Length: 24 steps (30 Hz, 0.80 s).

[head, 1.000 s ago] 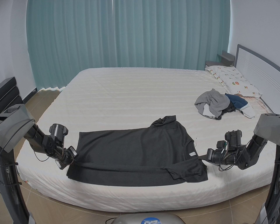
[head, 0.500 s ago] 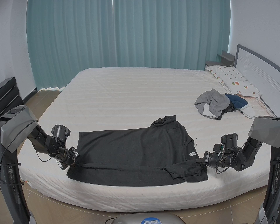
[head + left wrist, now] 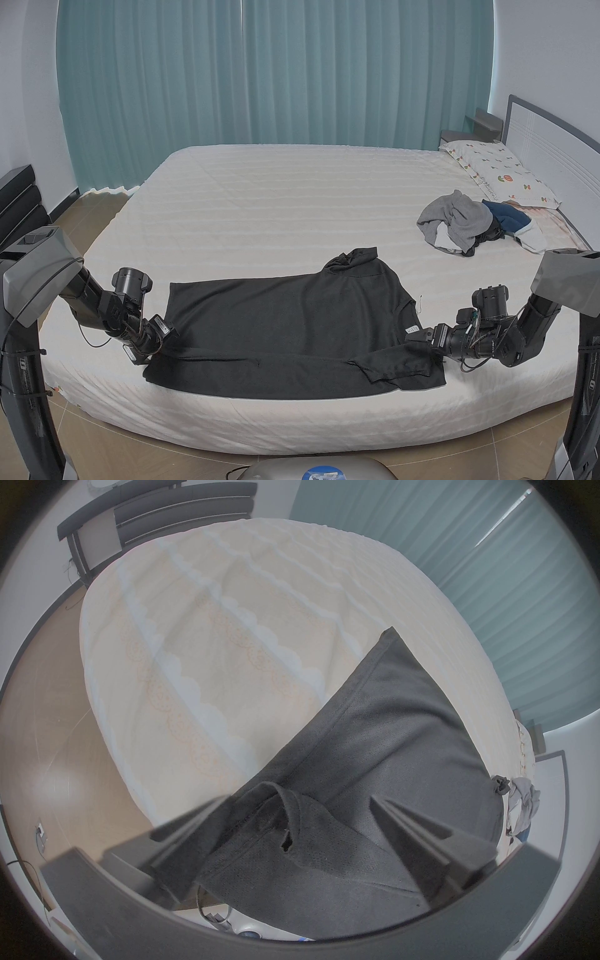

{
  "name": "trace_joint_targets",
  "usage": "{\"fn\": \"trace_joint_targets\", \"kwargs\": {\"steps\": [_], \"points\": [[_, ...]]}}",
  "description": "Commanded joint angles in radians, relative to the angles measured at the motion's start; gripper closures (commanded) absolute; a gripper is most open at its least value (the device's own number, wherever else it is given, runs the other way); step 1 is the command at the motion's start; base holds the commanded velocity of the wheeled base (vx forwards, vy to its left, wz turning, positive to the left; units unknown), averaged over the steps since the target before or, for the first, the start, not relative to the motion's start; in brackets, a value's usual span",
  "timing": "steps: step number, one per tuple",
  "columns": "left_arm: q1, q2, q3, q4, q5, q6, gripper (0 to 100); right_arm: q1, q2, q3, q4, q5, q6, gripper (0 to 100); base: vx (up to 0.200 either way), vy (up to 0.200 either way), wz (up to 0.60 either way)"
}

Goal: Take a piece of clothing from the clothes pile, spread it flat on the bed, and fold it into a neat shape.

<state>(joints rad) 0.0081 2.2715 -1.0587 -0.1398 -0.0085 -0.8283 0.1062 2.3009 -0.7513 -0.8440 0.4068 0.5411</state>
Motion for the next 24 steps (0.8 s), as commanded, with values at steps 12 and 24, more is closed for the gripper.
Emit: {"fn": "trace_joint_targets", "kwargs": {"steps": [12,24], "points": [[0.104,-0.207,0.08,-0.009,-0.228,-0.256,0,0.165,-0.253,0.239,0.0,-0.117,0.421,0,0.0,0.0,0.0],[0.044,-0.181,0.178,-0.133,-0.229,-0.301,0,0.256,-0.139,0.23,-0.032,-0.266,0.471,0,0.0,0.0,0.0]]}}
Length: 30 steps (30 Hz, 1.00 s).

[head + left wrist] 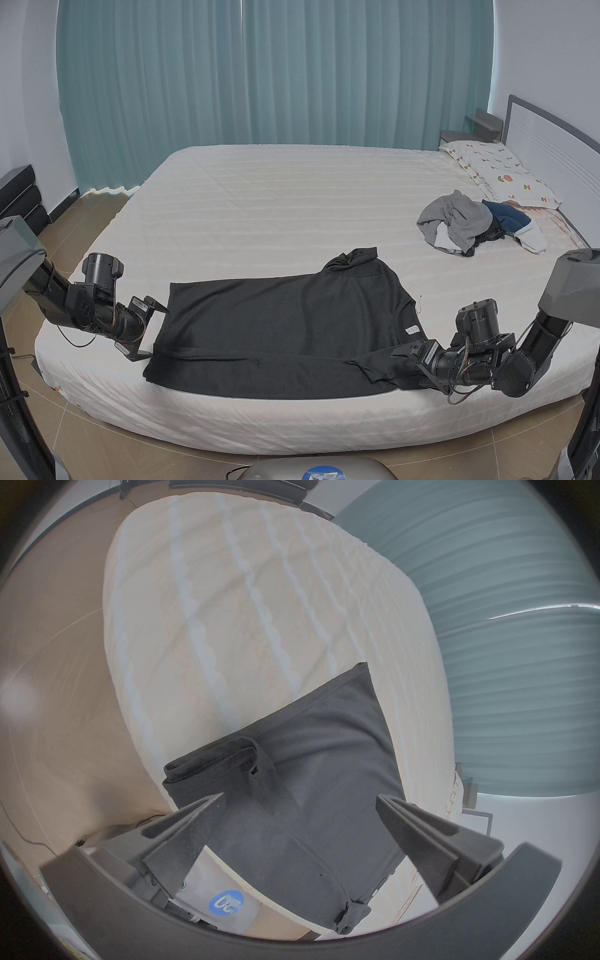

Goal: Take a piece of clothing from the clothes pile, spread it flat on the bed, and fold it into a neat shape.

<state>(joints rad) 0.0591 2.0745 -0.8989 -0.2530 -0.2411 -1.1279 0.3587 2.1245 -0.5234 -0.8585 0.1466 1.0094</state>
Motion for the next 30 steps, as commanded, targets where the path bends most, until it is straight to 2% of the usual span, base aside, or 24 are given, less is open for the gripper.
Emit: {"fn": "trace_joint_targets", "kwargs": {"steps": [1,7,14,18,20,23,26,30], "points": [[-0.007,0.016,0.02,-0.031,0.003,0.0,0,0.0,0.04,0.005,-0.03,-0.007,0.003,0,0.0,0.0,0.0],[-0.012,0.019,0.038,-0.054,0.003,0.005,0,-0.063,0.048,0.01,-0.122,0.001,0.003,0,0.0,0.0,0.0],[-0.013,0.021,0.037,-0.054,0.005,0.01,0,-0.078,0.065,0.028,-0.159,0.01,0.008,0,0.0,0.0,0.0],[-0.012,0.015,0.038,-0.054,-0.011,0.008,0,-0.093,0.063,0.085,-0.237,0.087,0.017,0,0.0,0.0,0.0],[-0.009,0.018,0.031,-0.054,-0.012,0.007,0,-0.103,0.063,0.106,-0.289,0.108,0.052,0,0.0,0.0,0.0],[-0.01,0.024,0.032,-0.054,-0.009,0.011,0,-0.106,0.068,0.135,-0.381,0.119,0.112,0,0.2,0.0,0.0],[-0.012,0.015,0.035,-0.052,-0.012,0.011,0,-0.109,0.075,0.16,-0.436,0.122,0.115,0,0.2,0.0,0.0],[-0.016,-0.007,0.04,-0.043,-0.007,0.016,0,-0.11,0.078,0.163,-0.441,0.122,0.115,0,0.2,0.0,0.0]]}}
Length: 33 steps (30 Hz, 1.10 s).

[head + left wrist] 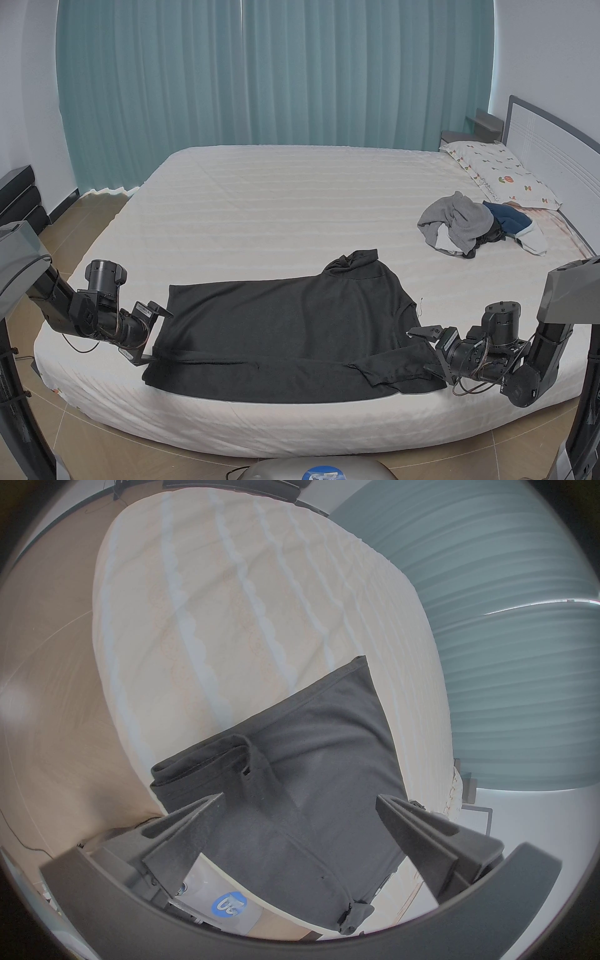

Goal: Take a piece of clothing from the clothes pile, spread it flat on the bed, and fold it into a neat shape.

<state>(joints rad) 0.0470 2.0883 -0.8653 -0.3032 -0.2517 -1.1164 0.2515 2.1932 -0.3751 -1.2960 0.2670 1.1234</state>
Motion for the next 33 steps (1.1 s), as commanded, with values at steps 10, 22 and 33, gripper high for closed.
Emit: {"fn": "trace_joint_targets", "kwargs": {"steps": [10,22,33], "points": [[-0.05,-0.091,0.101,0.095,0.006,0.239,0,0.0,0.028,0.016,-0.005,0.001,0.001,0,0.04,0.0,0.0],[-0.082,-0.037,0.104,0.151,0.058,0.331,0,0.008,0.042,0.018,-0.005,0.0,-0.031,0,0.0,0.0,0.0],[-0.115,0.065,0.012,0.115,0.201,0.256,0,0.009,0.043,0.019,-0.005,0.0,-0.039,0,0.0,0.0,0.0]]}}
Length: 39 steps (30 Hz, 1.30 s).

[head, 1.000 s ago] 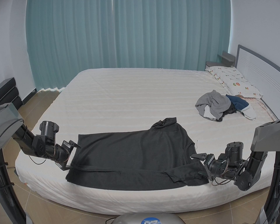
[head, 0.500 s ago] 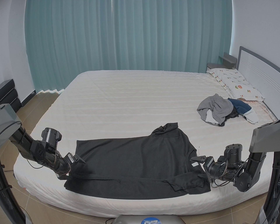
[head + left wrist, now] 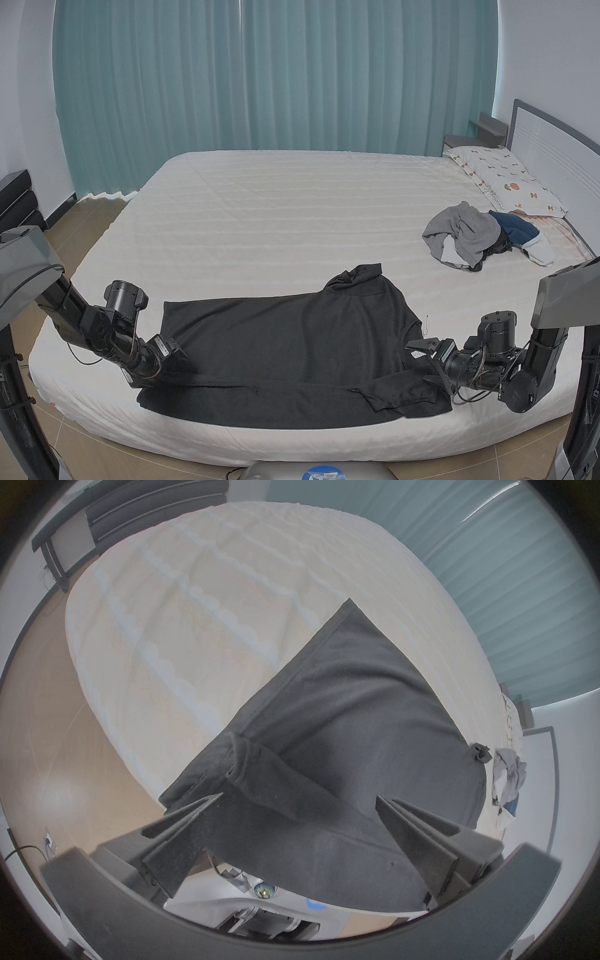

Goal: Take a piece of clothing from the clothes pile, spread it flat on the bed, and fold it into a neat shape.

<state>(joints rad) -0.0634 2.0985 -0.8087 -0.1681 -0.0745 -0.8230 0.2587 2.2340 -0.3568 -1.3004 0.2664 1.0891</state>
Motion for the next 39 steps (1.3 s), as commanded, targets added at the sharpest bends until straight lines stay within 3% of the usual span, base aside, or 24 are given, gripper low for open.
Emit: {"fn": "trace_joint_targets", "kwargs": {"steps": [1,6,12,21,25,29,31,39], "points": [[-0.001,0.063,-0.056,-0.047,0.03,-0.068,0,0.002,0.004,0.001,0.0,-0.001,-0.008,0,0.0,0.0,0.0],[0.03,0.1,-0.069,-0.177,0.038,-0.163,0,0.002,0.007,0.006,-0.002,-0.001,-0.012,0,0.0,0.0,0.0],[0.083,0.136,-0.07,-0.251,0.114,-0.17,0,0.002,0.021,0.022,-0.043,-0.001,-0.012,0,0.0,0.0,0.0],[0.096,0.103,-0.052,-0.257,0.117,-0.168,0,0.002,0.024,0.029,-0.057,-0.001,-0.014,0,0.0,0.0,0.0],[0.116,0.06,-0.033,-0.261,0.064,-0.166,0,0.002,0.024,0.029,-0.057,-0.001,-0.014,0,0.0,0.0,0.0],[0.126,0.026,0.0,-0.257,-0.097,-0.145,0,0.002,0.024,0.029,-0.057,-0.001,-0.014,0,0.0,0.0,0.0],[0.126,0.032,0.013,-0.258,-0.131,-0.097,0,0.002,0.024,0.029,-0.057,-0.001,-0.014,0,0.0,0.0,0.0],[0.117,0.015,0.052,-0.261,-0.162,-0.056,0,0.004,0.026,0.029,-0.057,-0.001,-0.026,0,0.0,0.0,0.0]]}}
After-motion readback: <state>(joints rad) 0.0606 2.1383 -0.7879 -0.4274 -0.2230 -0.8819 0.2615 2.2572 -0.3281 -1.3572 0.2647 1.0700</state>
